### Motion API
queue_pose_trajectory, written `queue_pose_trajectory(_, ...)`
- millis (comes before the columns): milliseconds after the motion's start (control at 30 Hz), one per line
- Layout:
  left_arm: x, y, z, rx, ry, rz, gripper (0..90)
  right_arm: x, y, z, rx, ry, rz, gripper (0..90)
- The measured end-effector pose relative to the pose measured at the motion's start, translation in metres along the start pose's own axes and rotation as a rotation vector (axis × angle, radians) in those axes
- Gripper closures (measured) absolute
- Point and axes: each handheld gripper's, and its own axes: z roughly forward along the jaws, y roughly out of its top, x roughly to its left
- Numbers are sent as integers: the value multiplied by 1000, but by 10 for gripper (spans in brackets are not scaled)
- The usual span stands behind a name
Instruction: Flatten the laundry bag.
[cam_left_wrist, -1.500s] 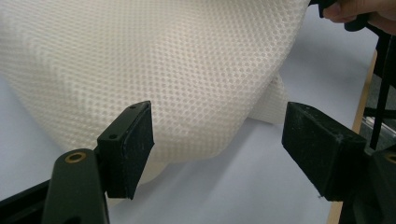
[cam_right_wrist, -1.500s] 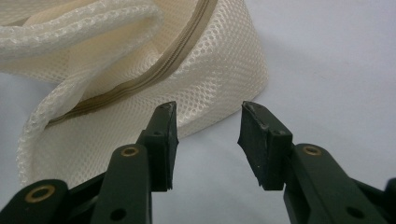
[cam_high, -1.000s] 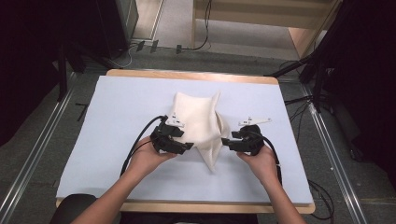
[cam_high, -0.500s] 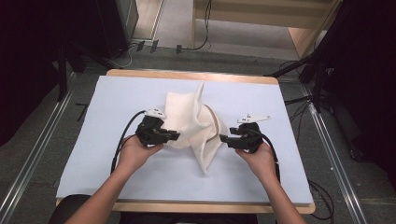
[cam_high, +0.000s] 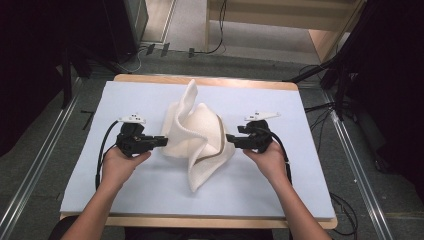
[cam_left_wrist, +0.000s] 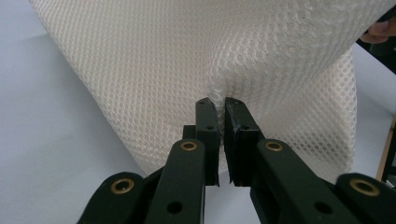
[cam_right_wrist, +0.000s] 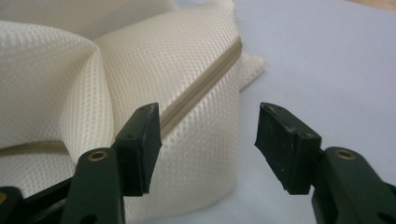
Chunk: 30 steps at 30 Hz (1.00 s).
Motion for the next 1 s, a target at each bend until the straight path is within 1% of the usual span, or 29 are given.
queue_pose_trajectory(33, 1, -1, -1, -1, 4, -7, 860, 1, 3, 4, 3, 4, -8, 394)
queue_pose_trajectory(67, 1, -1, -1, -1, 4, -7, 860, 3, 6, 8, 10, 0, -14, 382)
queue_pose_trajectory(133, 6, -5, -3, -11, 14, -24, 860, 6, 10, 18, 15, -10, -25, 371)
queue_pose_trajectory(267, 14, -10, -6, -13, 22, -51, 861, 9, 15, 37, 42, 4, -23, 358)
queue_pose_trajectory(300, 16, -11, -7, -16, 29, -60, 861, 9, 15, 42, 46, 7, -17, 353)
queue_pose_trajectory(333, 18, -12, -8, -20, 27, -70, 861, 10, 16, 46, 52, 8, -12, 353)
queue_pose_trajectory(367, 21, -13, -9, -22, 38, -80, 861, 11, 15, 51, 58, 8, -5, 352)
queue_pose_trajectory(467, 30, -17, -12, -23, 53, -116, 862, 16, 14, 63, 90, 13, -12, 368)
queue_pose_trajectory(533, 37, -20, -13, -17, 60, -142, 864, 20, 12, 69, 100, 20, -22, 397)
queue_pose_trajectory(567, 40, -22, -13, -18, 63, -158, 866, 22, 11, 71, 105, 15, -27, 416)
queue_pose_trajectory(667, 49, -26, -13, -18, 65, -196, 868, 25, 9, 75, 116, 26, -36, 520)
queue_pose_trajectory(700, 51, -27, -13, -16, 67, -203, 869, 27, 8, 77, 124, 28, -31, 577)
queue_pose_trajectory(767, 54, -28, -13, -18, 62, -211, 870, 29, 6, 79, 138, 31, -54, 665)
queue_pose_trajectory(833, 55, -28, -12, -19, 63, -213, 871, 30, 6, 79, 147, 45, -55, 748)
queue_pose_trajectory(867, 55, -28, -11, -20, 62, -215, 871, 31, 7, 78, 149, 51, -47, 777)
queue_pose_trajectory(900, 56, -28, -11, -19, 62, -216, 871, 31, 8, 77, 147, 51, -51, 796)
queue_pose_trajectory(1000, 58, -28, -9, -20, 61, -223, 871, 32, 12, 68, 131, 61, -51, 817)
